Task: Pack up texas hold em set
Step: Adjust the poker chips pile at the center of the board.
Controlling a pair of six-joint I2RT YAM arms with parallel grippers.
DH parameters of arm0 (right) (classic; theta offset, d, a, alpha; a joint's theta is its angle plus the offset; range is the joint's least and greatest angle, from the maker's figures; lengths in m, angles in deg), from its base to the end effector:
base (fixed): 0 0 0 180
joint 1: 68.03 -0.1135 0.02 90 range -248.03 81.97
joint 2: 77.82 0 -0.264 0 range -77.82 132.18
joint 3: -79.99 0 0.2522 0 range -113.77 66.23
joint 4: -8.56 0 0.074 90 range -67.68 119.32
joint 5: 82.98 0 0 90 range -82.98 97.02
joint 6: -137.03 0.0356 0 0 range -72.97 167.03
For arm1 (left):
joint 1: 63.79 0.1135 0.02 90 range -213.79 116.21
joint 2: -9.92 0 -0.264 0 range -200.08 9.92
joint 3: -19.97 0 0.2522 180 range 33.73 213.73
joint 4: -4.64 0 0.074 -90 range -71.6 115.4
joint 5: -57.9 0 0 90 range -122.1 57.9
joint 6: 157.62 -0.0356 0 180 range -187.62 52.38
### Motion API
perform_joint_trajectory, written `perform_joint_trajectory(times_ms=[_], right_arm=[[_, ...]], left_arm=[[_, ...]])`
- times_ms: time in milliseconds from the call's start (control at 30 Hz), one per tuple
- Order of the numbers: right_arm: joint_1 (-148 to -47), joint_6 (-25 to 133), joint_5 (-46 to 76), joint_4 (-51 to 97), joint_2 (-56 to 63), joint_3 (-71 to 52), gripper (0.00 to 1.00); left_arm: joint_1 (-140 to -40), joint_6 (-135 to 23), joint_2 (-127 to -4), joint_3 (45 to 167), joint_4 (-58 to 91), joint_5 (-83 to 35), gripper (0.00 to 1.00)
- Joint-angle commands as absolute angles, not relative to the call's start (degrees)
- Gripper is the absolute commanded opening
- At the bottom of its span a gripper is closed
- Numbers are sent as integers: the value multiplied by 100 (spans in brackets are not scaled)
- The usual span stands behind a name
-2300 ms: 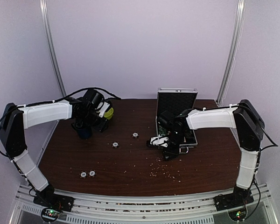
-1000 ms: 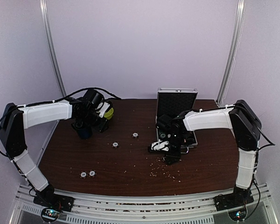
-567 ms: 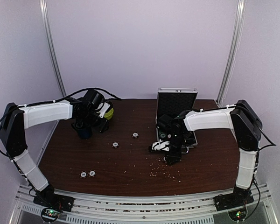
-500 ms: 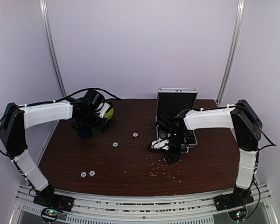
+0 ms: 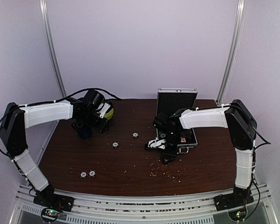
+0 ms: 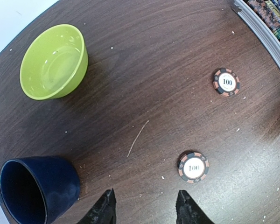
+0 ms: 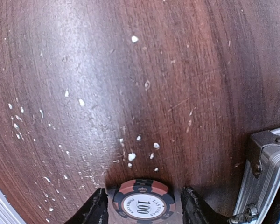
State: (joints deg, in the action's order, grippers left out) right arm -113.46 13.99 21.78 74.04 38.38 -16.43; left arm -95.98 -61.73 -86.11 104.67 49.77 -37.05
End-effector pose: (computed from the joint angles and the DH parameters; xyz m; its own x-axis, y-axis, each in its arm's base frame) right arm 0.2622 0.2791 0.1570 -0.2026 -0.9570 -0.2077 -0.9712 0.1692 0.1678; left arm 0.3025 -0.1868 0.2353 -0.7520 0.3526 -0.5570 0.4154 0.9095 0.0148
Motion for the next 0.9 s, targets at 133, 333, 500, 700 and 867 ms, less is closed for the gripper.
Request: perform_joint_trajectory(times_ms=[133, 333, 500, 700, 867], right_arm=[[-11388, 1372, 2221, 7620, 3870, -1700, 48], [-11382, 1406, 2140, 7648, 3598, -1514, 45], [-11375, 1423, 2084, 7629, 3481, -1392, 45], [-11367, 1440, 2020, 7567, 3485, -1344, 44], [-11362, 1470, 2043, 7514, 3470, -1405, 45]], left_arm=[[-9537, -6261, -8676, 10650, 4924, -3615, 44], [-9537, -6258, -8670, 10651, 4926, -3614, 44], [-9538, -6261, -8671, 10651, 4926, -3601, 44], [-9539, -6257, -8666, 10651, 4920, -3588, 44], [-9540, -6261, -8681, 10650, 4925, -3574, 44]])
